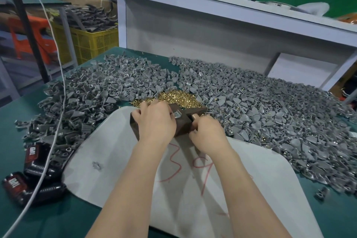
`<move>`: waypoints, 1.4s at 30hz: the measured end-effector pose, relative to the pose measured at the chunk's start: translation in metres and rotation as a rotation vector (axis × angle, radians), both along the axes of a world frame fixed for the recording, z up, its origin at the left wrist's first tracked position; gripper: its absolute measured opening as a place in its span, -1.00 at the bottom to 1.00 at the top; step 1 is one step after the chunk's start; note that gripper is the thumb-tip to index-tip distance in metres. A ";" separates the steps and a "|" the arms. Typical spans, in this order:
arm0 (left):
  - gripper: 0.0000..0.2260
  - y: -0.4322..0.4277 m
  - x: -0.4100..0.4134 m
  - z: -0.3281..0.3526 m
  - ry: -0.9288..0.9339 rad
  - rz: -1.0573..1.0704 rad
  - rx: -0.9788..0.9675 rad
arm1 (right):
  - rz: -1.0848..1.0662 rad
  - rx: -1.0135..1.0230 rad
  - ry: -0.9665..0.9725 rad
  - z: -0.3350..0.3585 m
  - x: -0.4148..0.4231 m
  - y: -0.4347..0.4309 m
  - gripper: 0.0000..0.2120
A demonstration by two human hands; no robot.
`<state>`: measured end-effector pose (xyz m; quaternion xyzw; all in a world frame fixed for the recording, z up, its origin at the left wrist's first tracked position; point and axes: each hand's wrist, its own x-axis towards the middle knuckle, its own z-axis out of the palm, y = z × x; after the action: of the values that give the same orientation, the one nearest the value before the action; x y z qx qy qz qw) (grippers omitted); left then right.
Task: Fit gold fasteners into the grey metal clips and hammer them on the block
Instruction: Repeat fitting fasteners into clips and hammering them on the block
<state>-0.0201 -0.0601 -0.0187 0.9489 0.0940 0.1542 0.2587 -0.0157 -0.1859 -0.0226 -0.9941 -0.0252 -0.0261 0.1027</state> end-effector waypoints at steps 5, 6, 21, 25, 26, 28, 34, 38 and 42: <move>-0.84 0.000 0.000 0.000 -0.002 0.001 -0.002 | -0.050 -0.077 -0.003 -0.001 0.000 0.006 -0.72; -0.84 0.000 0.000 -0.001 -0.002 0.002 -0.002 | -0.055 -0.085 -0.006 -0.001 0.000 0.007 -0.73; -0.85 -0.001 -0.001 0.001 -0.007 -0.013 -0.005 | -0.085 0.472 -0.171 0.003 0.004 -0.007 -0.93; -0.86 -0.001 -0.002 0.001 -0.005 -0.018 -0.006 | -0.063 0.780 -0.145 0.000 0.009 -0.005 -0.87; -0.86 -0.001 -0.002 0.001 -0.004 -0.020 -0.007 | -0.065 0.841 -0.145 -0.002 0.010 -0.005 -0.84; -0.86 -0.001 -0.002 0.002 -0.005 -0.021 -0.014 | -0.086 0.930 -0.144 -0.003 0.013 -0.008 -0.85; -0.85 -0.001 -0.003 0.001 -0.008 -0.023 -0.006 | -0.026 1.190 -0.038 0.000 0.014 -0.003 -0.87; -0.84 -0.001 -0.003 0.002 -0.008 -0.024 -0.001 | 0.058 1.051 -0.079 0.005 0.017 0.006 -0.85; -0.84 -0.001 -0.003 0.002 -0.003 -0.023 -0.005 | 0.106 0.736 -0.175 0.002 0.019 0.015 -0.94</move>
<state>-0.0228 -0.0607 -0.0167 0.9490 0.0831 0.1524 0.2631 0.0031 -0.1705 -0.0201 -0.8820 -0.0740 -0.1130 0.4515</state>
